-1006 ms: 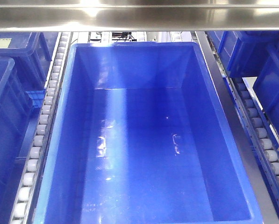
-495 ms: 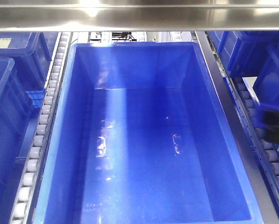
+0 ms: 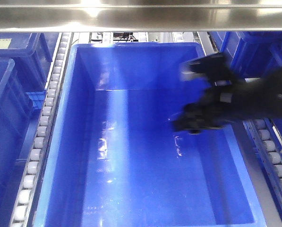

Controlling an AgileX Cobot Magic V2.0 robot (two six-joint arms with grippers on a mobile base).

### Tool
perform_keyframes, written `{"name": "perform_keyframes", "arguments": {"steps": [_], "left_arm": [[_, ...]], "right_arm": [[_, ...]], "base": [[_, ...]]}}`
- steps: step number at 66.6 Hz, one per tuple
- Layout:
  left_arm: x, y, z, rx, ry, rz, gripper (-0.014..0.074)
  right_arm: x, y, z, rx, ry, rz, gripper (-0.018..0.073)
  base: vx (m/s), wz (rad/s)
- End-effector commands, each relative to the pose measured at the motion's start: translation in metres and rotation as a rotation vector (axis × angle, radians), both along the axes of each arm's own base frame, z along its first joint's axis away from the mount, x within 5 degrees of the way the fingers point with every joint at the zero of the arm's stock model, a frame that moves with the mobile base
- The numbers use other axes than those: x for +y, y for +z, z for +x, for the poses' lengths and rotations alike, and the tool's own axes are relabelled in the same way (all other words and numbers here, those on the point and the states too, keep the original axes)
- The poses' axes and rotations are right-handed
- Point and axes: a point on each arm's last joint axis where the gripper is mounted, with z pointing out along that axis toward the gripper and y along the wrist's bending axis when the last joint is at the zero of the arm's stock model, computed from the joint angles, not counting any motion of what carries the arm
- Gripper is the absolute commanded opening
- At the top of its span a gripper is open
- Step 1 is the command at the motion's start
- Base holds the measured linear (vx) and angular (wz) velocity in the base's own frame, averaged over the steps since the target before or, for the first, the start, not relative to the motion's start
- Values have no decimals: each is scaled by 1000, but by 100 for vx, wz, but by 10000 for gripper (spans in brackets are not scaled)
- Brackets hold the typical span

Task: Pour parts from conveyor to right shelf
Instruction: 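Extend the right gripper with the block over the blue bin, then lower the block into the bin and open the right gripper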

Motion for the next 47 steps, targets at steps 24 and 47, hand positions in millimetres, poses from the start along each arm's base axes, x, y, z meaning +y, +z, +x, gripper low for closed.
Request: {"name": "perform_keyframes", "arguments": {"steps": [24, 47], "left_arm": [[0, 12, -1, -88, -7, -16, -6], [0, 12, -1, -88, -7, -16, -6]], "right_arm": [[76, -21, 61, 223, 151, -146, -5], [95, -64, 78, 358, 169, -223, 3]], "base": [[0, 0], [0, 0]]}}
